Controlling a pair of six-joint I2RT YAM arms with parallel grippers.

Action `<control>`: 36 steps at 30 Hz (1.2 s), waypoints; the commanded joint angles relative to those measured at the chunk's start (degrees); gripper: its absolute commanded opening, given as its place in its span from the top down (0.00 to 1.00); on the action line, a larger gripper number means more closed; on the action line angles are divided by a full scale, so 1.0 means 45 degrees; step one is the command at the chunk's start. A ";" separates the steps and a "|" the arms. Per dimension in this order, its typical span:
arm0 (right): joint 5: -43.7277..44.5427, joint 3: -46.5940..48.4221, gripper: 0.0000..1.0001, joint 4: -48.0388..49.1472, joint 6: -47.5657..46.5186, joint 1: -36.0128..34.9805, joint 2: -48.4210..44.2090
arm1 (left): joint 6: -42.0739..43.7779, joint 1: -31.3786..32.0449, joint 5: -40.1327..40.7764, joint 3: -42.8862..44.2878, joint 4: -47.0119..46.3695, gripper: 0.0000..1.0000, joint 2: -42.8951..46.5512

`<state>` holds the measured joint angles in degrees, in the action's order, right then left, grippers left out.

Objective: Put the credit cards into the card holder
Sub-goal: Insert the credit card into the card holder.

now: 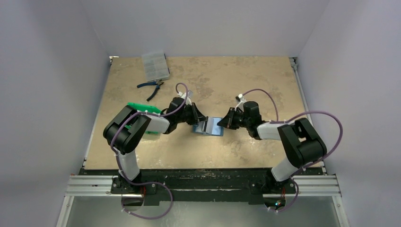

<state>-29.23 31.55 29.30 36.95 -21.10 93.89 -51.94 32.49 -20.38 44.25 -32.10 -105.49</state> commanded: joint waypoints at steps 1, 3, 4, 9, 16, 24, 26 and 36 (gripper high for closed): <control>0.1725 -0.0484 0.91 -0.1309 -0.0676 -0.0002 -0.1205 | 0.0170 0.0152 0.0682 -0.0129 -0.0491 1.00 0.0184; 0.1611 -0.0419 0.91 -0.1391 -0.0765 0.0078 -0.0986 | 0.0033 0.0189 0.0755 -0.0279 -0.0777 1.00 0.0128; 0.1455 -0.0421 0.90 -0.1286 -0.0764 0.0112 -0.0813 | -0.0045 0.0210 0.0808 -0.0341 -0.0856 1.00 0.0133; 0.0831 -0.0427 0.90 -0.0406 -0.0502 0.0132 0.0057 | -0.0188 0.0515 0.1454 -0.0557 -0.1121 1.00 0.0399; -0.0144 -0.0694 0.90 0.0866 -0.0114 0.0149 0.0661 | -0.0425 0.1298 0.3248 -0.0981 -0.1664 1.00 0.0542; -0.0135 -0.0821 0.91 0.1048 -0.0085 0.0139 0.0514 | 0.0009 0.1560 0.4290 -0.0362 0.1005 0.78 0.1436; -0.0223 -0.0821 0.91 0.1119 -0.0086 0.0139 0.0589 | 0.0295 0.1569 0.4200 0.0025 0.2046 0.64 0.1651; -0.0581 -0.0820 0.91 0.1521 -0.0084 0.0139 0.0770 | 0.0760 0.1537 0.2106 0.0952 0.3914 0.62 0.1339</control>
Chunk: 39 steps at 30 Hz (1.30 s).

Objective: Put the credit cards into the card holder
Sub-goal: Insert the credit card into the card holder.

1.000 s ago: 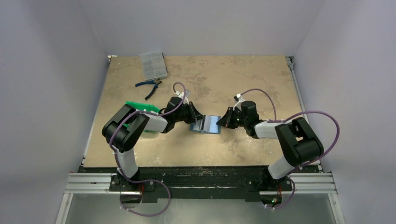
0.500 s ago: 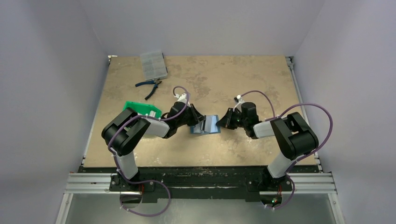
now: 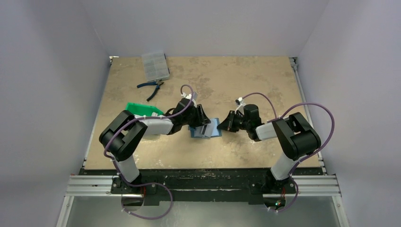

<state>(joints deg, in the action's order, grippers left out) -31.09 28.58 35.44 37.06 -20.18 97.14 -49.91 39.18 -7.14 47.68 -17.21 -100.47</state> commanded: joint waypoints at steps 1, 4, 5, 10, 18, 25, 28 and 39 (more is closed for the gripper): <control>-0.0179 -0.0159 0.91 0.0140 -0.0129 -0.0064 0.0043 | 0.0310 0.0040 -0.0839 0.0152 0.0676 0.65 0.0258; -0.0125 -0.0148 0.91 0.0126 -0.0178 -0.0064 0.0043 | 0.0327 -0.0003 -0.0846 -0.0002 0.0765 0.72 0.0373; -0.0122 -0.0153 0.91 0.0129 -0.0187 -0.0065 0.0045 | 0.0327 -0.0038 -0.0823 -0.0058 0.0777 0.74 0.0414; -0.0083 -0.0164 0.91 0.0103 -0.0227 -0.0065 -0.0005 | 0.0378 -0.0286 -0.1342 -0.0188 0.0628 0.67 0.0520; 0.0154 -0.0121 0.92 -0.0013 -0.0349 -0.0094 -0.0167 | 0.1257 -0.0781 -0.1965 -0.0154 0.1466 0.46 0.1073; 0.1363 0.0121 0.92 -0.1206 -0.1115 -0.0421 -0.1395 | 0.2532 -0.0715 -0.2211 0.0700 0.3137 0.41 0.1542; 0.1899 0.0284 0.91 -0.1912 -0.1456 -0.0592 -0.2144 | 0.2878 -0.0217 -0.1950 0.0929 0.3672 0.42 0.2062; 0.0902 0.0833 0.86 -0.0956 -0.1109 -0.1027 -0.1711 | 0.2084 0.1867 0.0150 0.1729 0.3785 0.70 0.2222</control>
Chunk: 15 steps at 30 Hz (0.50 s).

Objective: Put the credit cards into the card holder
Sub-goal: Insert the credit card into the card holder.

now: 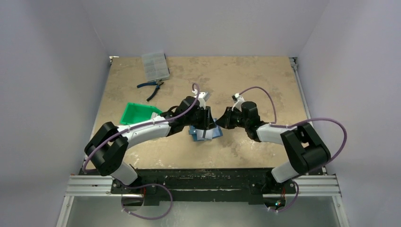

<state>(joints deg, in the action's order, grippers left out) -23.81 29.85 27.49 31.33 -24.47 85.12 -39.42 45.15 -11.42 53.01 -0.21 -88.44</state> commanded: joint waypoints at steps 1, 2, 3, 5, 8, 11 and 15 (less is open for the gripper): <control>-0.0884 0.0567 0.86 0.1032 0.0303 -0.0071 0.1364 | -0.0359 0.0647 0.1416 0.0661 0.0554 0.72 -0.0679; -0.0966 0.0540 0.87 0.1149 0.0393 -0.0068 0.1551 | -0.0515 0.0685 0.1633 0.0695 0.0747 0.75 -0.0876; -0.0952 0.0495 0.88 0.1193 0.0419 -0.0070 0.1662 | -0.0730 0.0673 0.1844 0.0594 0.0749 0.77 -0.0956; -0.0645 0.0373 0.92 0.1015 0.0428 -0.0074 0.1743 | -0.1034 0.0681 0.2240 0.0163 0.0421 0.79 -0.0848; 0.0475 0.0087 0.97 0.0337 0.0416 -0.0072 0.1602 | -0.1017 0.0655 0.2890 -0.0168 0.0558 0.78 -0.0541; 0.0956 -0.0445 0.98 0.0002 0.0618 -0.0082 0.1293 | -0.0753 0.0502 0.2799 -0.0083 0.1027 0.76 -0.0596; 0.1131 -0.1153 0.98 0.0134 0.1106 -0.0087 0.0796 | -0.0900 0.0049 0.2205 -0.0664 0.0881 0.75 -0.0602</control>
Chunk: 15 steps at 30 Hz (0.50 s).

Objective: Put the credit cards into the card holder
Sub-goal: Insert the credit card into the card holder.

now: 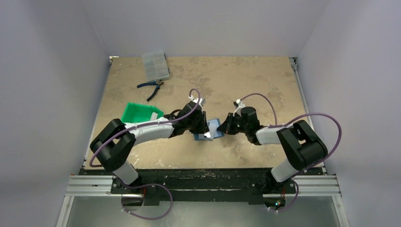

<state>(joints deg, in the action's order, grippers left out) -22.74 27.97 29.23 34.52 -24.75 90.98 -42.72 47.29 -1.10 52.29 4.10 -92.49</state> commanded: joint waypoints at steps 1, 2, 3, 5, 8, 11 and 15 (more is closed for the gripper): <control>0.0925 -0.0950 0.98 -0.0116 0.0497 -0.0014 -0.0613 | -0.0201 -0.0576 -0.0121 -0.0658 -0.0103 0.75 0.0323; 0.0932 -0.1113 0.98 0.0034 0.0581 -0.0025 -0.0685 | -0.0224 -0.0702 -0.0142 -0.0848 -0.0168 0.75 0.0378; 0.0891 -0.1261 0.98 0.0196 0.0662 -0.0014 -0.0730 | -0.0232 -0.0823 -0.0169 -0.1031 -0.0310 0.74 0.0441; 0.0739 -0.1469 0.98 0.0714 0.0795 -0.0026 -0.0784 | -0.0309 -0.1122 -0.0661 -0.1340 -0.1129 0.70 0.0386; 0.0598 -0.1280 0.98 0.0748 0.0694 -0.0022 -0.0539 | -0.0722 -0.1602 -0.1808 -0.1764 -0.2467 0.66 0.0199; 0.0410 -0.1199 0.98 0.0931 0.0586 -0.0027 -0.0332 | -0.0708 -0.1759 -0.2277 -0.1736 -0.2963 0.63 -0.0081; 0.0174 -0.1157 0.98 0.1132 0.0587 -0.0021 -0.0062 | -0.0664 -0.1968 -0.2929 -0.1477 -0.3273 0.64 -0.0655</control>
<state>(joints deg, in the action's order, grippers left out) -22.26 22.70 34.28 37.67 -24.75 89.01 -45.01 39.29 -9.28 44.45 -5.04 -93.27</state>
